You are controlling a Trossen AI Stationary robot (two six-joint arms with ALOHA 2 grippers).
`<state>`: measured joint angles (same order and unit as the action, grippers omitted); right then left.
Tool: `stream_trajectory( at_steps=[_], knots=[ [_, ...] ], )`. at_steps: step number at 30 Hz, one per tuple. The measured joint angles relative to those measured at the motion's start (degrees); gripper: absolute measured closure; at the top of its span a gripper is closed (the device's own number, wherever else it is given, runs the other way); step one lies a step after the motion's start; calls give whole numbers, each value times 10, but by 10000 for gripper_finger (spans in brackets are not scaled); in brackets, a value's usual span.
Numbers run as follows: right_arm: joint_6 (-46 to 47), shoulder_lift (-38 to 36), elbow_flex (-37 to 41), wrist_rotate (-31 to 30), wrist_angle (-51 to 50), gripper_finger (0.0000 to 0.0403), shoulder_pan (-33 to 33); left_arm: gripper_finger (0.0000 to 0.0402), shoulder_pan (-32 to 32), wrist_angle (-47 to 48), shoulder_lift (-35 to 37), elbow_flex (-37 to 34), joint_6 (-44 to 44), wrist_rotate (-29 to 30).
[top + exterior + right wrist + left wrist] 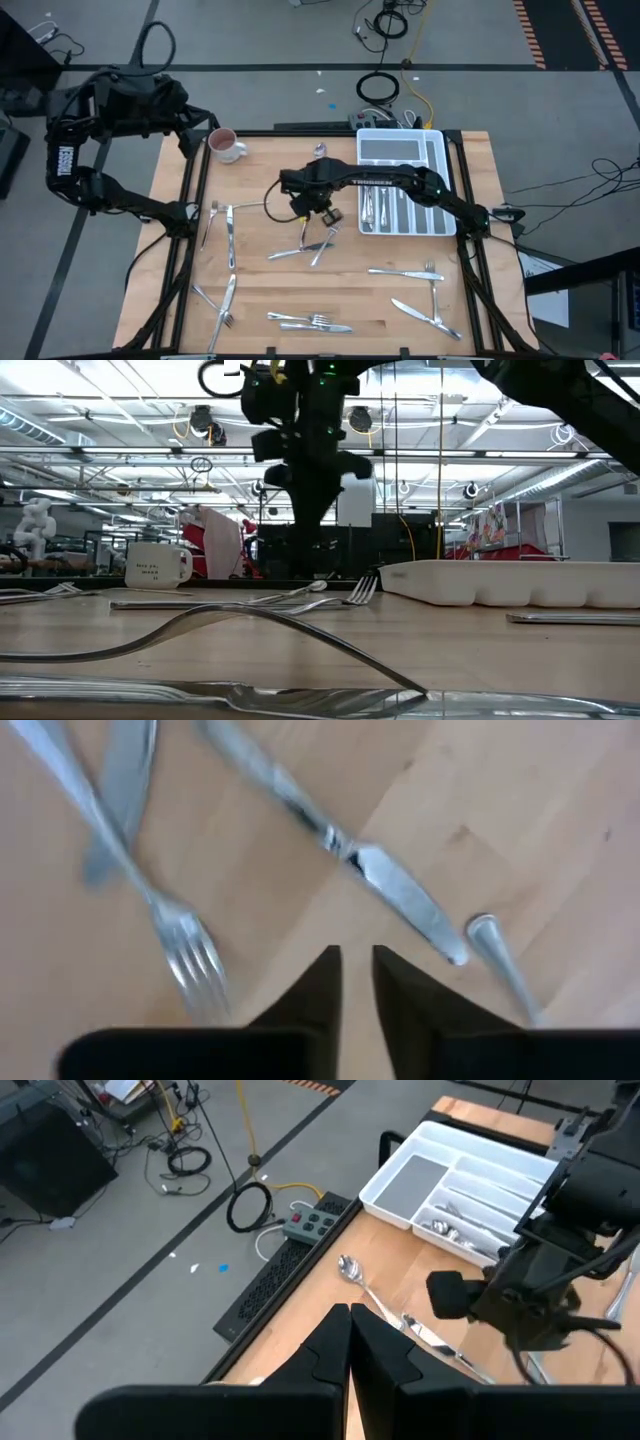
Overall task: Sort silverware
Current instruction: Put the silver table knife into the silverware tray
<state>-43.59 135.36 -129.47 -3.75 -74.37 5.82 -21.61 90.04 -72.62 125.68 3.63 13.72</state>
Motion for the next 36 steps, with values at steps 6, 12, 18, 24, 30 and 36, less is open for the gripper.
stream_trajectory(
  at_steps=[6,12,18,24,30,36],
  knots=[
    [-136,21,0,-30,51,258,-13,388,0,0,5,-13,3,0],
    [-202,49,-1,-8,132,244,-36,388,0,0,19,-16,5,0],
    [-189,87,0,-4,117,257,-51,388,0,0,32,-16,6,1],
    [-202,94,0,-4,119,259,-53,388,0,0,38,-16,6,3],
    [-196,107,12,24,127,259,-40,388,0,0,38,-16,6,3],
    [-195,128,17,12,132,313,-46,388,0,0,39,-16,5,3]
  ],
)
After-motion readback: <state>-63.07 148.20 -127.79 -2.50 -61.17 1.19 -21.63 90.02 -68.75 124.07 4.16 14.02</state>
